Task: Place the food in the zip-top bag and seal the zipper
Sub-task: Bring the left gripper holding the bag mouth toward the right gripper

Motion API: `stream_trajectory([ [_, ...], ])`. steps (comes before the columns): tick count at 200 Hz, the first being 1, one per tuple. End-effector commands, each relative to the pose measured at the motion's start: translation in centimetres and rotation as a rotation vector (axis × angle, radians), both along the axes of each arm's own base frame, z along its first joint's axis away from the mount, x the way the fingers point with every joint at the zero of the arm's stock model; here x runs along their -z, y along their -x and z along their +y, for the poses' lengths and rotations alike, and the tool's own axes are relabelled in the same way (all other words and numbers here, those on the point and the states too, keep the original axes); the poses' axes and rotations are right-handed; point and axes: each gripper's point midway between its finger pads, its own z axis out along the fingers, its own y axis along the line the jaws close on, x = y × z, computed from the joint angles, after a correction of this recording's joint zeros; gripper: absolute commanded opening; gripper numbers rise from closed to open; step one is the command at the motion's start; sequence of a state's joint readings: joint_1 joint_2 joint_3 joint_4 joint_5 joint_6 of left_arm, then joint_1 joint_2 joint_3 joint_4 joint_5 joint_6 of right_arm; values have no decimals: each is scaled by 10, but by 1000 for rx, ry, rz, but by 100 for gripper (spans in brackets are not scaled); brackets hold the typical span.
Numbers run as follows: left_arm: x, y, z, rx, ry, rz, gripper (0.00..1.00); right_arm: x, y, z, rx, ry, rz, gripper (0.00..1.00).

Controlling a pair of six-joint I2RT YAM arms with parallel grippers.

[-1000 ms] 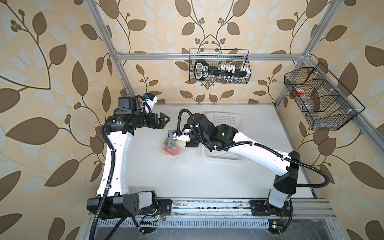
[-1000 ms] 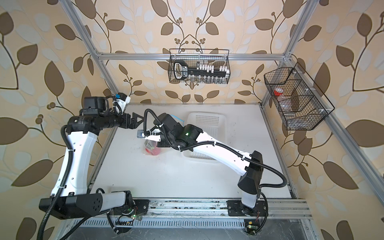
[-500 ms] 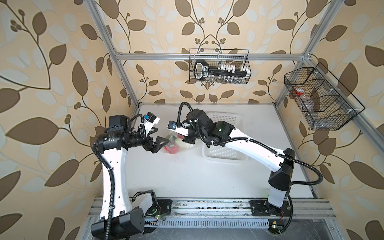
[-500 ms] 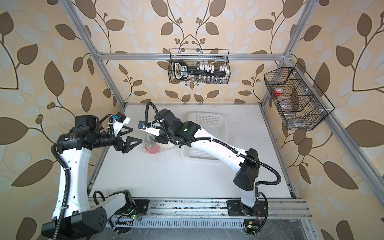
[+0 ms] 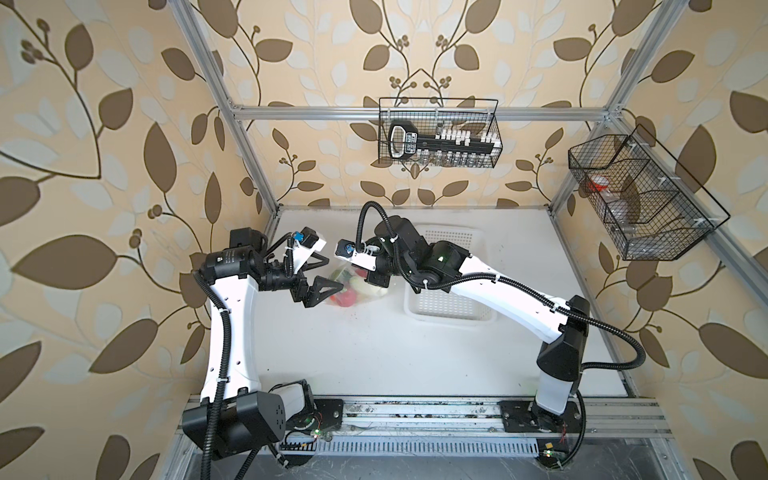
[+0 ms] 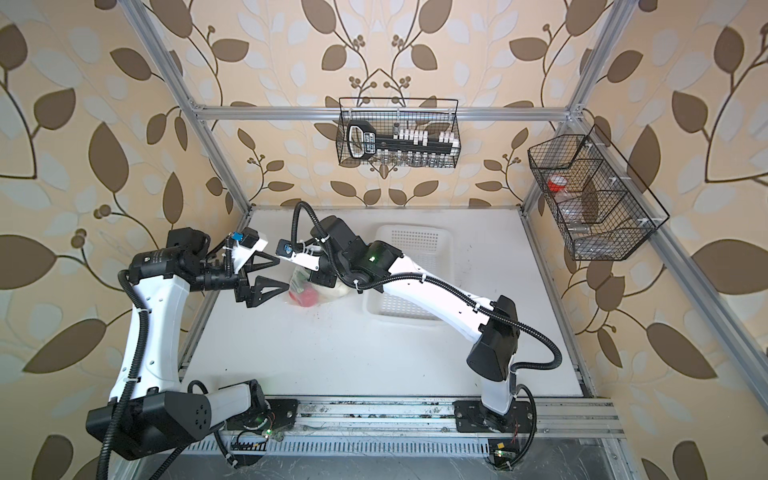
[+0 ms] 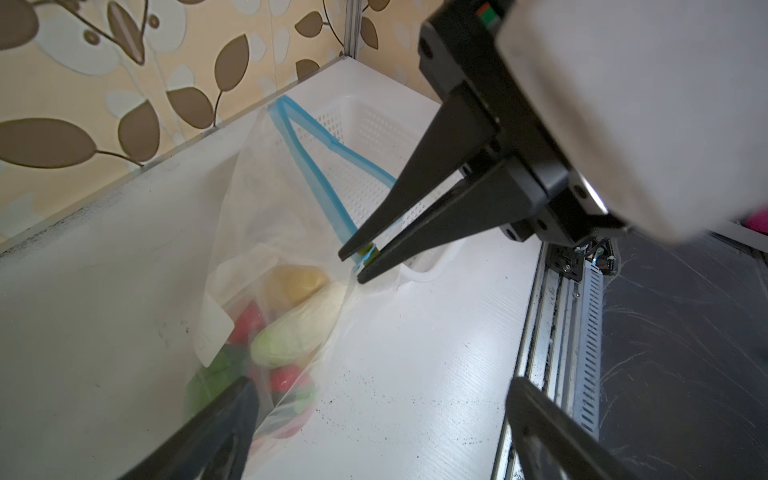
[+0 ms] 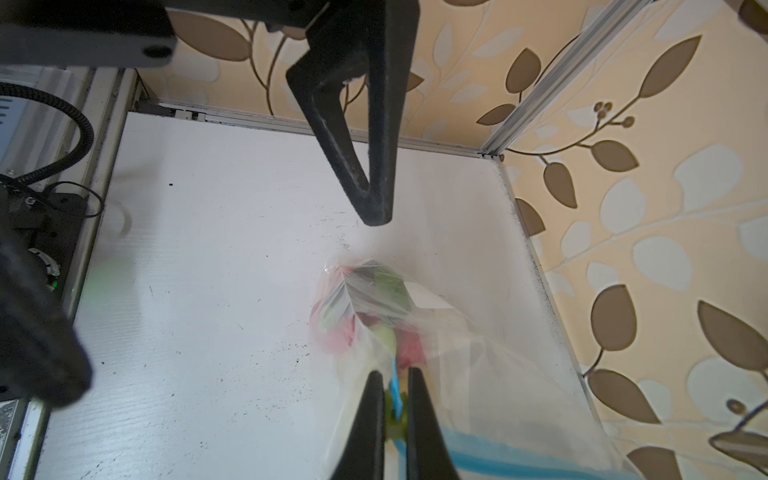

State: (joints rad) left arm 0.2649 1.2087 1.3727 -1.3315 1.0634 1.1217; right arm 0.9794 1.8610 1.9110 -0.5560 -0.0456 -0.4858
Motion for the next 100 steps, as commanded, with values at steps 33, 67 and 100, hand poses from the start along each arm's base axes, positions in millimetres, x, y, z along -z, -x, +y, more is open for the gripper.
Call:
stream_trajectory([
  [33, 8, -16, -12, 19, -43, -13, 80, -5, 7, 4, -41, -39, 19, 0],
  [67, 5, -30, -11, 13, -25, 3, 74, -5, 8, 4, -49, -35, 20, 0],
  [100, 9, -31, -19, 53, -41, 31, 66, -6, 11, 2, -58, -35, 15, 0],
])
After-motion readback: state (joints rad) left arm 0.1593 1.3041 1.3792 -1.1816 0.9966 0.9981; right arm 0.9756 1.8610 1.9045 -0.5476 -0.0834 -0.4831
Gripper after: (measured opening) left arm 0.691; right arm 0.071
